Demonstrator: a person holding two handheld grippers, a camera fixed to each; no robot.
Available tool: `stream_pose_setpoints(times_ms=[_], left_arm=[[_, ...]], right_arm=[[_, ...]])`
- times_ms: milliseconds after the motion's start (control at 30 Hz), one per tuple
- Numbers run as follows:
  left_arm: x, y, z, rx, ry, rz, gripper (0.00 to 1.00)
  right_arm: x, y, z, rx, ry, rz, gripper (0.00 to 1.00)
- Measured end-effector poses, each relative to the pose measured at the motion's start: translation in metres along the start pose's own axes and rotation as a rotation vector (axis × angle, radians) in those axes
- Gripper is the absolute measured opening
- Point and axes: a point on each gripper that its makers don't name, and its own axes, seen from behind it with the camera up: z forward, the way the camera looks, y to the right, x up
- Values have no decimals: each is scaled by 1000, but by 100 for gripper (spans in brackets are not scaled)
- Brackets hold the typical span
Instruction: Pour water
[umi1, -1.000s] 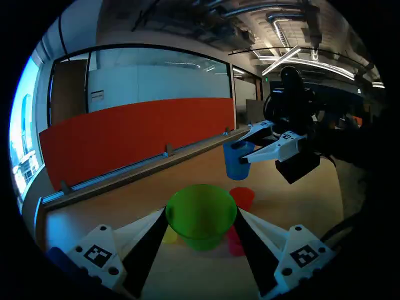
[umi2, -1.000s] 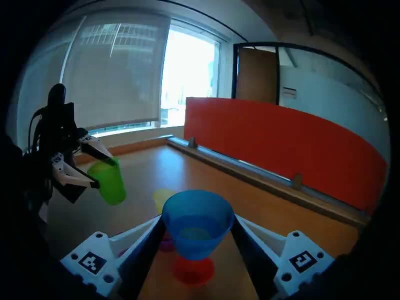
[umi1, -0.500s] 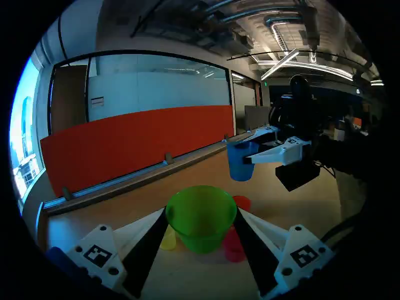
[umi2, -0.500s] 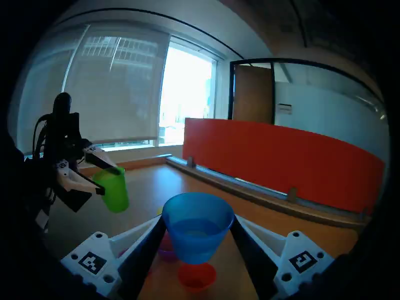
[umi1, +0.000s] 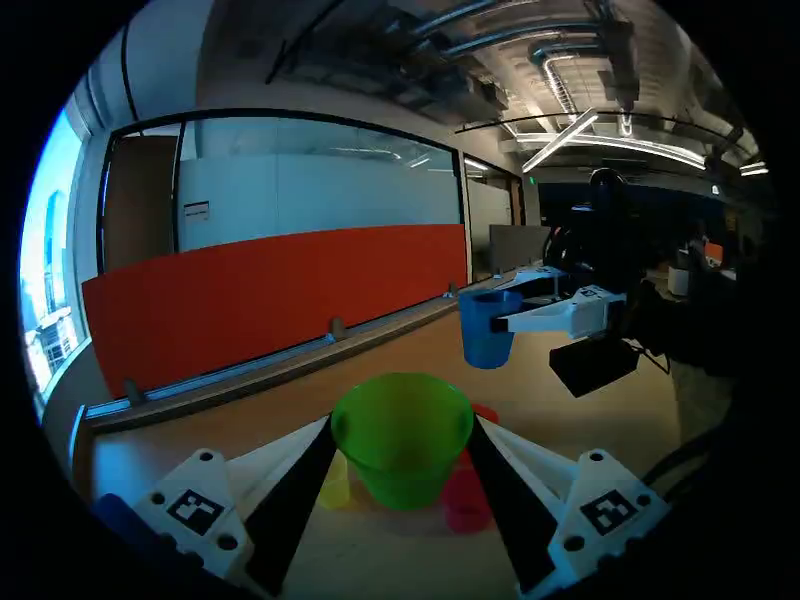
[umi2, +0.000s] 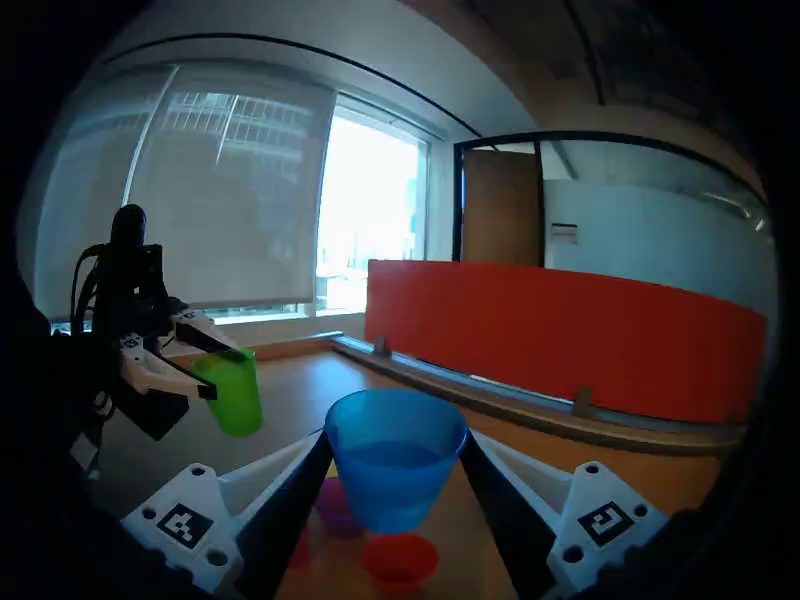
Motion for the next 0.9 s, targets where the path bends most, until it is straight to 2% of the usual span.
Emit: stream_pose_setpoints(times_ms=[367,900], left_arm=[[14,2,-2,7,65,4,88],[29,6,-2,1,122,-32,89]], right_arm=[[4,-5,-1,1,4,-4,91],[5,-8,-3,6,7,-7,91]])
